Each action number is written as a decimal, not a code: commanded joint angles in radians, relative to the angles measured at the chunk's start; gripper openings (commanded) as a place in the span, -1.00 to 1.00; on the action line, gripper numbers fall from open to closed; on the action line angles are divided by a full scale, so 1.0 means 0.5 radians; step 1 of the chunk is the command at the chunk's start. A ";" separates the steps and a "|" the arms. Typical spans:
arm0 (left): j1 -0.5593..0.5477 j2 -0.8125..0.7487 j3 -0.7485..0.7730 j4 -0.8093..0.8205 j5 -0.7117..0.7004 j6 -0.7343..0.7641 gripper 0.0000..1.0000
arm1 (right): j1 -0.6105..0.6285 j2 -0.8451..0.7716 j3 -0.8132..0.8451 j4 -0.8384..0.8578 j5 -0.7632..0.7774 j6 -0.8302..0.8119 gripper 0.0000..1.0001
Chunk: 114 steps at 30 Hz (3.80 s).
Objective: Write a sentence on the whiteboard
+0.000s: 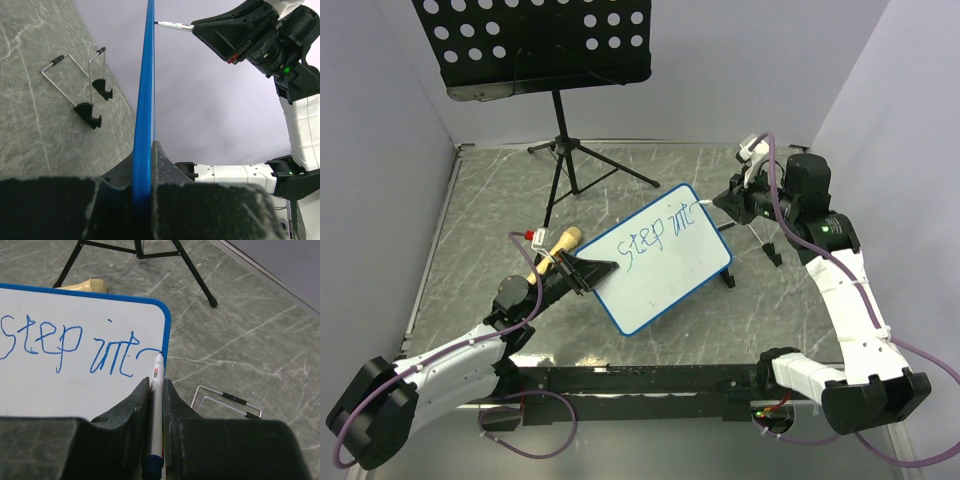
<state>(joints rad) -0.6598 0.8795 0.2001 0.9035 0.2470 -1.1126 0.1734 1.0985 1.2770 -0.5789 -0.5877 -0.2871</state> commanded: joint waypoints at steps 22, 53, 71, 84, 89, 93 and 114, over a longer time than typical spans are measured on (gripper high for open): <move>0.013 -0.038 0.042 0.371 0.034 -0.079 -0.98 | 0.009 0.046 0.041 -0.030 -0.202 0.043 -1.00; 0.013 0.002 0.118 0.307 -0.028 -0.091 -0.98 | 0.021 -0.338 0.005 -0.158 -0.947 -0.107 -1.00; 0.013 0.171 0.158 0.485 0.012 -0.134 -0.98 | 0.187 -0.405 -0.210 -0.211 -0.862 -0.239 -1.00; -0.003 0.174 0.170 0.476 -0.009 -0.128 -0.98 | 0.242 -0.427 -0.268 -0.183 -0.846 -0.230 -1.00; -0.018 0.192 0.180 0.472 -0.018 -0.122 -0.98 | 0.239 -0.439 -0.284 -0.177 -0.859 -0.227 -1.00; -0.030 0.211 0.189 0.491 -0.028 -0.125 -0.98 | 0.239 -0.439 -0.287 -0.180 -0.862 -0.227 -1.00; -0.125 0.352 0.391 0.451 -0.218 -0.100 -0.98 | 0.638 -0.344 -0.069 -0.293 -0.417 -0.322 -1.00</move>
<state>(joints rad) -0.7124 1.0611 0.3153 0.9817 0.1822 -1.1461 0.4473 0.9203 1.1885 -0.7227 -0.8505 -0.4217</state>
